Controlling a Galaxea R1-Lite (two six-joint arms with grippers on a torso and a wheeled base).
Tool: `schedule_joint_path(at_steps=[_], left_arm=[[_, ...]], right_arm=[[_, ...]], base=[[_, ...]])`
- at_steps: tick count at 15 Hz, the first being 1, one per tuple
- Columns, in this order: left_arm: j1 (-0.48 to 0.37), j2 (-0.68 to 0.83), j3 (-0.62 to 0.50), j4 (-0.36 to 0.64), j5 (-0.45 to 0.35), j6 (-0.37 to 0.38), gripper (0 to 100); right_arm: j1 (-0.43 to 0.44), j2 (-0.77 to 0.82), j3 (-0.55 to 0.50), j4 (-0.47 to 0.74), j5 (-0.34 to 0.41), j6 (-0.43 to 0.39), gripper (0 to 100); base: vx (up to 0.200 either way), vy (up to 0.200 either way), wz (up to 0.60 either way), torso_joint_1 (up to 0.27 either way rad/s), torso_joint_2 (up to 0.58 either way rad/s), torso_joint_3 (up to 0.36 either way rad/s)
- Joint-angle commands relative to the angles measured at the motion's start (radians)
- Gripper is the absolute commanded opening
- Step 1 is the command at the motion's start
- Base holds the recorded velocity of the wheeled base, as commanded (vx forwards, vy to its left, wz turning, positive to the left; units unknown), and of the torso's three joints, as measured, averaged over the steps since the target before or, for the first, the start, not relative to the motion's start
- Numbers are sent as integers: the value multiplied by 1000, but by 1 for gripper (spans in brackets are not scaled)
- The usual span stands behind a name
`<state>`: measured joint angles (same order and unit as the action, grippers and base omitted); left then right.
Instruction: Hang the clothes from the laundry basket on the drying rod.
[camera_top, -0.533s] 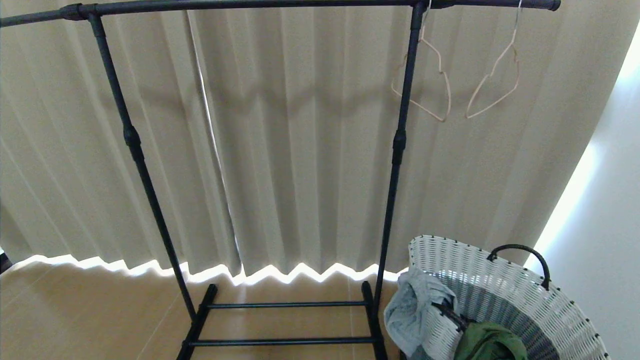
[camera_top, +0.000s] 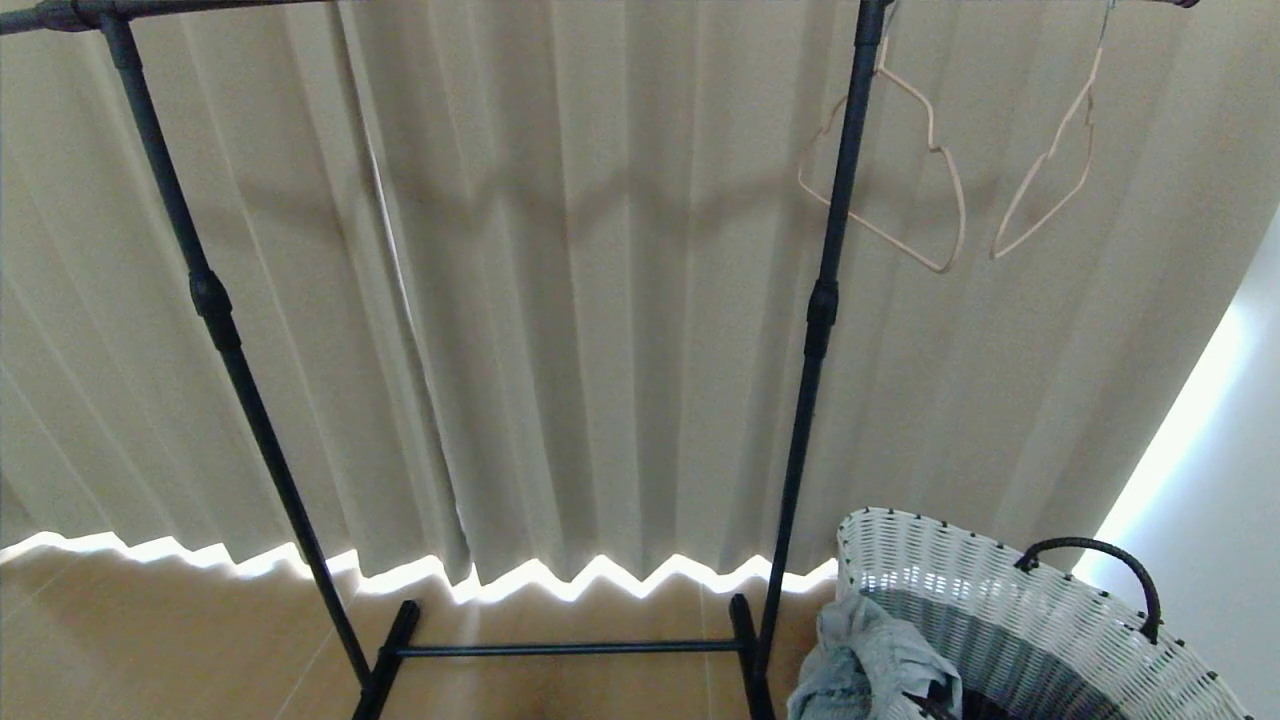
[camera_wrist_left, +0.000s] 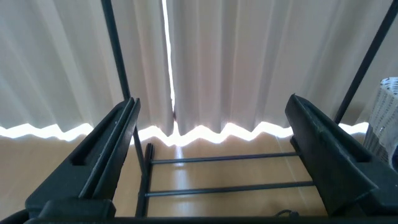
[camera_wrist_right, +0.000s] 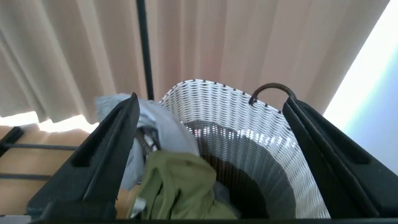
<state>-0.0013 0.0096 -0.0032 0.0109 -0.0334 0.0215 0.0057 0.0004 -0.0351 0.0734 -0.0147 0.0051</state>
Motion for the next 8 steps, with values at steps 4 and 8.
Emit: schedule_joint_path(at_steps=[4,8], left_arm=[[0,1,-1,1,0,0,100],[0,1,0,1,0,0,100]], right_arm=[[23,89,-127,101,-16,-59,100],[43,517,-227,230,-30,-234,100]], base=[[0,0,0,0,0,0],[0,0,0,0,0,0]])
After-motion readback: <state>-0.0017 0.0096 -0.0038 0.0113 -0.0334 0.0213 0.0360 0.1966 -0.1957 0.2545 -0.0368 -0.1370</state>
